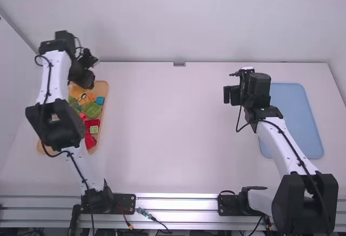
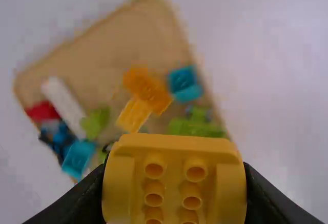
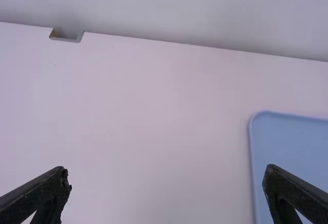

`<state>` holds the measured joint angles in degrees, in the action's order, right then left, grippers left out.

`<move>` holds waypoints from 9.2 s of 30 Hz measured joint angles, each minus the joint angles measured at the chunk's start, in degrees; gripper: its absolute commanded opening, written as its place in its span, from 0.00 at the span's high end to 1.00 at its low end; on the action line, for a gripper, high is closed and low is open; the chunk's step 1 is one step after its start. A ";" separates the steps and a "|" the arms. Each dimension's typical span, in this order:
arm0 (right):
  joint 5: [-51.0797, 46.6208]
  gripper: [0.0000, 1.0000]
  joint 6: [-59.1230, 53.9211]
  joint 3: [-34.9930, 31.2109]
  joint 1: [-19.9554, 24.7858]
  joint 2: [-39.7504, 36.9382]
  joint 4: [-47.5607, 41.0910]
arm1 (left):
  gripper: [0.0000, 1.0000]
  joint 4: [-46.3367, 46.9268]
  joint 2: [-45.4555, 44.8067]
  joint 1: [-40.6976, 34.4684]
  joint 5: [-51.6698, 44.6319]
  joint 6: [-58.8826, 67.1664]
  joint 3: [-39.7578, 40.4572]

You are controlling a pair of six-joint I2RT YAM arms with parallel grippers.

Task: Assemble lego blocks to make yellow taxi

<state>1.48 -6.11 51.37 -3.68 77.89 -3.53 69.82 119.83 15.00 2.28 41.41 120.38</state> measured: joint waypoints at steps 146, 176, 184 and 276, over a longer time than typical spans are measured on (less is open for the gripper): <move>-0.17 0.01 5.60 0.00 -0.07 0.00 2.08 | 0.23 -20.20 0.02 21.16 -0.37 38.01 -36.76; -0.13 0.02 5.77 0.00 -0.13 0.00 2.08 | 0.35 -28.55 -0.17 24.11 -4.68 38.16 -40.15; -0.35 0.01 5.79 0.00 -0.13 0.00 2.08 | 0.57 -28.26 -0.17 24.11 -4.70 37.88 -40.13; 0.07 0.01 5.97 0.00 -0.17 0.00 3.26 | 0.17 -15.02 -0.20 21.20 -7.15 53.75 -31.30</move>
<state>1.54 -0.14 51.37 -3.86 77.89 -0.27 54.81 119.63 36.21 -4.86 95.15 89.08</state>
